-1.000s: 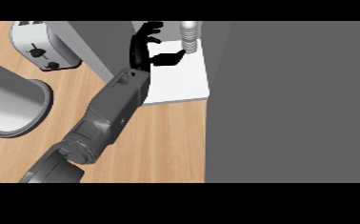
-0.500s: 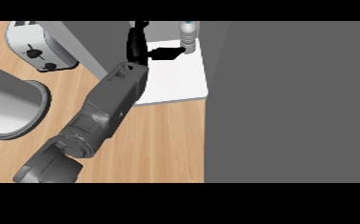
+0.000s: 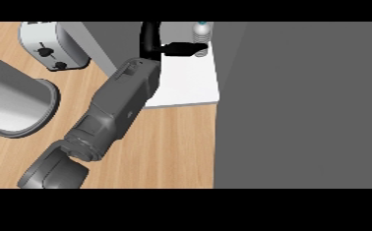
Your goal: Pick up the bottled water, place it into the cabinet and close the cabinet
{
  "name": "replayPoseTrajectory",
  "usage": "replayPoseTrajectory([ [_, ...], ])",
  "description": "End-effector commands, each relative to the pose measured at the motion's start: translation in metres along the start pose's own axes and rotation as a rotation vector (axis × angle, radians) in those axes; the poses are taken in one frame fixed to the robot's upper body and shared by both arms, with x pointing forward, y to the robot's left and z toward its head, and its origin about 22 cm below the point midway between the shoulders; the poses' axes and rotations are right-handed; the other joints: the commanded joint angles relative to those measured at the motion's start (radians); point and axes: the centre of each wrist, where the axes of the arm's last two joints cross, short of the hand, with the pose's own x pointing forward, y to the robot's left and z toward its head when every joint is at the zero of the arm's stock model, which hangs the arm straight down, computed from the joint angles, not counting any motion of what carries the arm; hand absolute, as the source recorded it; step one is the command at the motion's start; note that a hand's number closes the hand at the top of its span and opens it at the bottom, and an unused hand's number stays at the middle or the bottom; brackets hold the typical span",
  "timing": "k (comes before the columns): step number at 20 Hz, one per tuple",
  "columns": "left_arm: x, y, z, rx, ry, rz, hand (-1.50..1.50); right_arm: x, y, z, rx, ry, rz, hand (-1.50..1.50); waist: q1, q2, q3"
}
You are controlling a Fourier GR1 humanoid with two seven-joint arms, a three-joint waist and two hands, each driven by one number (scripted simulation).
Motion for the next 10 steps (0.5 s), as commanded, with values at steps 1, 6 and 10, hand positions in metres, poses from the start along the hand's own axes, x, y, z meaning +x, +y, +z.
replayPoseTrajectory([
  [1,0.000,-0.004,0.002,-0.045,0.002,0.096,-1.50,0.019,0.001,0.000,-0.003,-0.018,-0.020,-1.50,0.023,-0.012,0.001],
  [6,-0.005,-0.014,0.013,-0.065,-0.007,0.106,-1.50,0.021,0.012,-0.007,-0.028,-0.037,-0.043,-1.50,0.037,-0.020,0.001],
  [10,-0.014,-0.010,0.024,-0.059,-0.019,0.148,-1.50,0.025,0.017,-0.008,-0.053,-0.006,-0.034,-1.50,0.053,-0.025,0.001],
])
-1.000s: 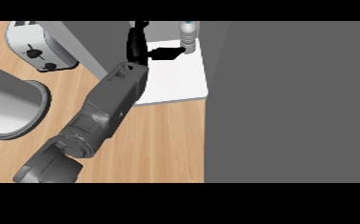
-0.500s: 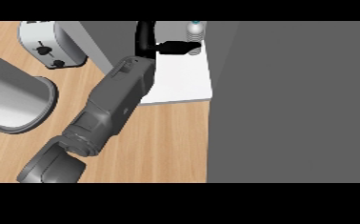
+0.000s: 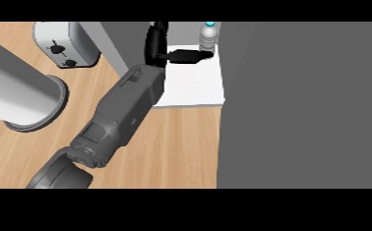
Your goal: Pick up the bottled water, place it into the cabinet and close the cabinet
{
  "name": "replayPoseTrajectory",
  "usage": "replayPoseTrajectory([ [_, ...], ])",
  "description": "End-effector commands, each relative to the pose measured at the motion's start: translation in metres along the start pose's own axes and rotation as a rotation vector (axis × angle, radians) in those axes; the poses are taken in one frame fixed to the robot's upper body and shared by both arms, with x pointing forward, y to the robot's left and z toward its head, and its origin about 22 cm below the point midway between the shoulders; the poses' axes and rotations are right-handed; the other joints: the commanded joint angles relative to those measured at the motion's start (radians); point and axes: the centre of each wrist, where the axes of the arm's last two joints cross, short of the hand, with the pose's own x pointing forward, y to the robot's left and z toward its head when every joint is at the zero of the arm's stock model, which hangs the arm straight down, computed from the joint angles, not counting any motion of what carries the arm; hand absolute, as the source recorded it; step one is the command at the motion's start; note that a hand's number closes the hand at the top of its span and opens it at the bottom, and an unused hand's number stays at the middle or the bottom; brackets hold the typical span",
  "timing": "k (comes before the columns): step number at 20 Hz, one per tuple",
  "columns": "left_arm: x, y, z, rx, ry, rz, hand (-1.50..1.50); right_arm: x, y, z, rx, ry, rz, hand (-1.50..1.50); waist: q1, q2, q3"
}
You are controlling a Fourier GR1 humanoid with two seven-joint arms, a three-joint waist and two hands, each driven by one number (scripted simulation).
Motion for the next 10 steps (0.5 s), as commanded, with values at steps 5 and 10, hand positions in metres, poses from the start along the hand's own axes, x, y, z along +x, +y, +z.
replayPoseTrajectory([
  [5,-0.015,-0.004,0.035,-0.072,0.029,0.113,-1.50,0.032,0.001,-0.008,-0.007,-0.020,0.018,-1.50,0.022,-0.012,0.000],
  [10,-0.016,-0.011,0.065,-0.152,0.041,0.227,-1.50,0.028,0.011,-0.003,-0.024,-0.014,0.005,-1.50,0.028,-0.018,0.000],
])
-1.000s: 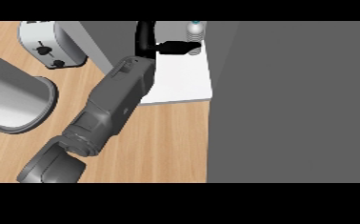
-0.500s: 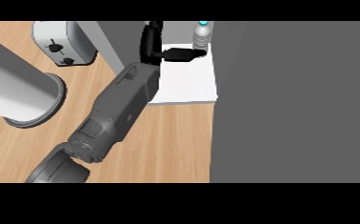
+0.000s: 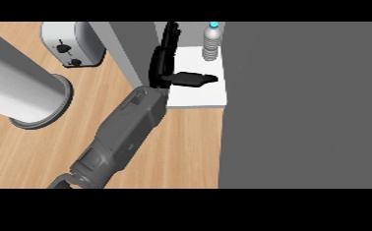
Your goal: Pick up the bottled water, place it into the cabinet and close the cabinet
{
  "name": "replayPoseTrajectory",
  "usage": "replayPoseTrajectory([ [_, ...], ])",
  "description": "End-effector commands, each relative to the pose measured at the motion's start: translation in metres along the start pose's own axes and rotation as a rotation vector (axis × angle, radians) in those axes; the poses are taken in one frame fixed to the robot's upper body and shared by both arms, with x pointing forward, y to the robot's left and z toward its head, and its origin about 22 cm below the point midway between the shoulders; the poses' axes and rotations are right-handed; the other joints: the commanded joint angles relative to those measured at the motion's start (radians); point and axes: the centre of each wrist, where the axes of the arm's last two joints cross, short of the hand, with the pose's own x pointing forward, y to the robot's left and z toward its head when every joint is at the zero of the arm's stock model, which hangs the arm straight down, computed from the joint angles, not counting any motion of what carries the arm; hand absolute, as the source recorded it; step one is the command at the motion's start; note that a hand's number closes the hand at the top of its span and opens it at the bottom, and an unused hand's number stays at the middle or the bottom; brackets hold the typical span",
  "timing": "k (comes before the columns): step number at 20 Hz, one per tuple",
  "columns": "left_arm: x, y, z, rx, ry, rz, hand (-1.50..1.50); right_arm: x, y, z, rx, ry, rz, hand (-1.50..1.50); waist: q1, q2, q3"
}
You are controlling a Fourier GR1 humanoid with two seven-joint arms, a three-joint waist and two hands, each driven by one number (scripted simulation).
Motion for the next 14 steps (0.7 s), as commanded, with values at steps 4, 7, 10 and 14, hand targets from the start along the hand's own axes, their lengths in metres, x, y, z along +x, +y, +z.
replayPoseTrajectory([
  [4,-0.010,-0.011,0.060,-0.109,-0.006,0.168,-1.50,0.023,0.005,0.006,-0.018,-0.015,0.023,-1.50,0.011,-0.005,0.000],
  [7,0.004,-0.025,0.077,-0.152,-0.025,0.208,-1.50,0.020,-0.001,0.006,-0.007,-0.006,0.030,-1.50,0.024,-0.006,0.001],
  [10,0.011,-0.020,0.079,-0.158,-0.031,0.220,-1.50,0.029,0.015,0.002,-0.008,-0.028,0.045,-1.50,0.013,0.000,0.000],
  [14,0.024,-0.014,0.111,-0.182,-0.018,0.261,-1.50,0.024,0.009,0.002,0.075,-0.013,0.089,-1.50,0.019,-0.002,0.000],
])
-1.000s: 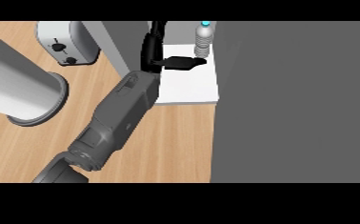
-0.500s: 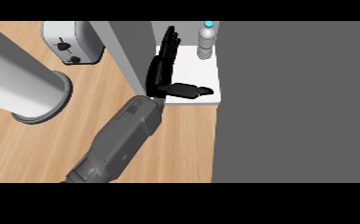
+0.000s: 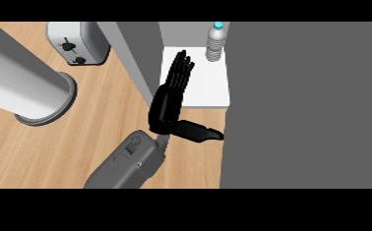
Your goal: Pick up the bottled water, place it into the cabinet and close the cabinet
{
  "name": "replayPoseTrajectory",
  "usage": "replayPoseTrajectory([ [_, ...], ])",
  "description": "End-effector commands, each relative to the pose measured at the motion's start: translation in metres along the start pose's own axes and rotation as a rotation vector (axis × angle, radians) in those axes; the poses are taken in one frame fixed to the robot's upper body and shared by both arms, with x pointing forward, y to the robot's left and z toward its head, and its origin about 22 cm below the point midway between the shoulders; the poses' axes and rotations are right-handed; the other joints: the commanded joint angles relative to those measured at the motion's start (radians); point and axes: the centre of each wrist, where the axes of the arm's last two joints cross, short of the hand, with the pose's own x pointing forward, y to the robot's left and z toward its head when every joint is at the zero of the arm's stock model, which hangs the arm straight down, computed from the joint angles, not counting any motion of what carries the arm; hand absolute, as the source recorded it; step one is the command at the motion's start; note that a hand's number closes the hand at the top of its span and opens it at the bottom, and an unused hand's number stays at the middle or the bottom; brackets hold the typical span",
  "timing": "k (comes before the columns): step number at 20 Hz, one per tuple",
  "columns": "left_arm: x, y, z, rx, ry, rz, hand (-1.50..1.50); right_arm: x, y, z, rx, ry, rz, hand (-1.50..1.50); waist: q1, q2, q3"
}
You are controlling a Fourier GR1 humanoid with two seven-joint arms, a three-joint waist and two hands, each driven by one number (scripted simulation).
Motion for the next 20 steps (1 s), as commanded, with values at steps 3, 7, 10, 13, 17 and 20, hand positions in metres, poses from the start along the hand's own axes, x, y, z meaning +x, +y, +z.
replayPoseTrajectory([
  [3,0.014,-0.002,0.051,-0.036,0.061,0.059,1.50,0.027,0.004,-0.008,0.173,-0.004,0.067,-1.50,0.015,0.001,0.000],
  [7,0.046,0.038,0.054,-0.028,0.056,0.047,1.50,0.034,0.002,-0.006,0.325,0.073,0.122,1.50,0.011,0.000,-0.001],
  [10,0.049,0.025,0.082,0.026,0.031,0.035,1.50,0.034,0.001,-0.010,0.419,0.039,0.102,1.50,0.011,0.001,0.000],
  [13,0.059,0.056,0.108,0.058,0.042,0.018,-1.50,0.046,0.008,-0.011,0.493,0.012,0.121,1.50,0.007,-0.002,-0.001],
  [17,0.081,0.080,0.122,0.093,0.010,-0.004,-1.50,0.058,0.021,-0.012,0.532,-0.029,0.115,1.50,-0.002,-0.008,-0.004],
  [20,0.096,0.088,0.132,0.139,0.004,0.051,-1.50,0.056,0.026,-0.011,0.599,0.009,0.077,1.50,0.001,-0.009,-0.004],
])
